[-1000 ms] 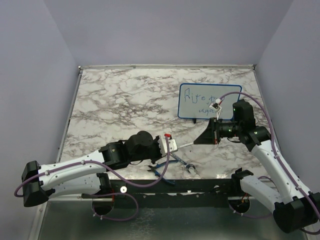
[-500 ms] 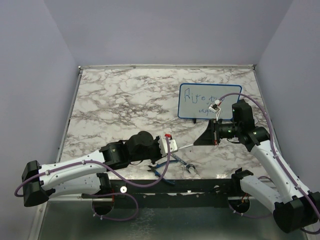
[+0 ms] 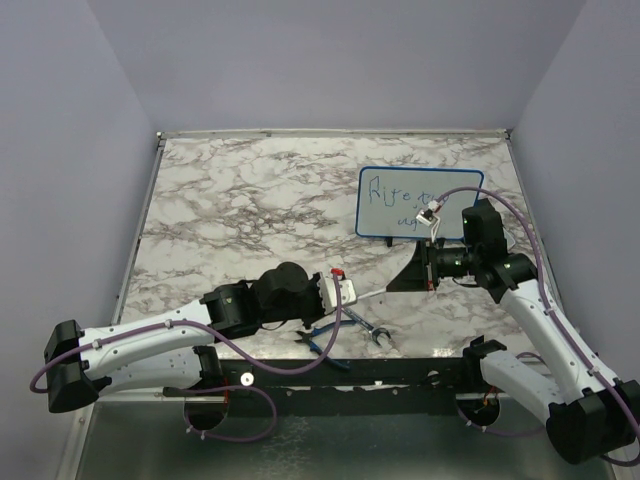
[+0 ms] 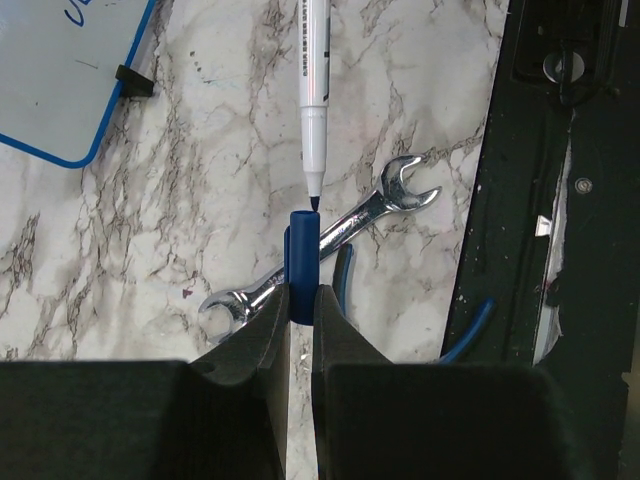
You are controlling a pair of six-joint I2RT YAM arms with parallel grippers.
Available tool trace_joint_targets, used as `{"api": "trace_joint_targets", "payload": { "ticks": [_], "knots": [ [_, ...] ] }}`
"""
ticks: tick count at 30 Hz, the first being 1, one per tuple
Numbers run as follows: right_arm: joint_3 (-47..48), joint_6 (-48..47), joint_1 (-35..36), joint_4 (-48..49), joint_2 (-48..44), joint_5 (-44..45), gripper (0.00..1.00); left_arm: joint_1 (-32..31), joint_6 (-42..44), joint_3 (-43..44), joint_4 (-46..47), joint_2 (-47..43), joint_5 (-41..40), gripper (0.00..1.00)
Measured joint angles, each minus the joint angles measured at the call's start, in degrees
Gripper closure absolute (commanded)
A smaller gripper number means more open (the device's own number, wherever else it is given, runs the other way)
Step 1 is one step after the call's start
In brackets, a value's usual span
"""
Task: Write a sentence on the whiteboard
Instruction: Close the whiteboard marker at the center of the board.
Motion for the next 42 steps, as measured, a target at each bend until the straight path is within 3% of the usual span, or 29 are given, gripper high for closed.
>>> {"api": "trace_joint_targets", "payload": {
  "ticks": [42],
  "knots": [
    [-1.5,1.1,0.0,2.8,0.1,-0.7,0.99,0.0,0.5,1.0,-0.8,0.5,0.8,1.00]
  ]
}}
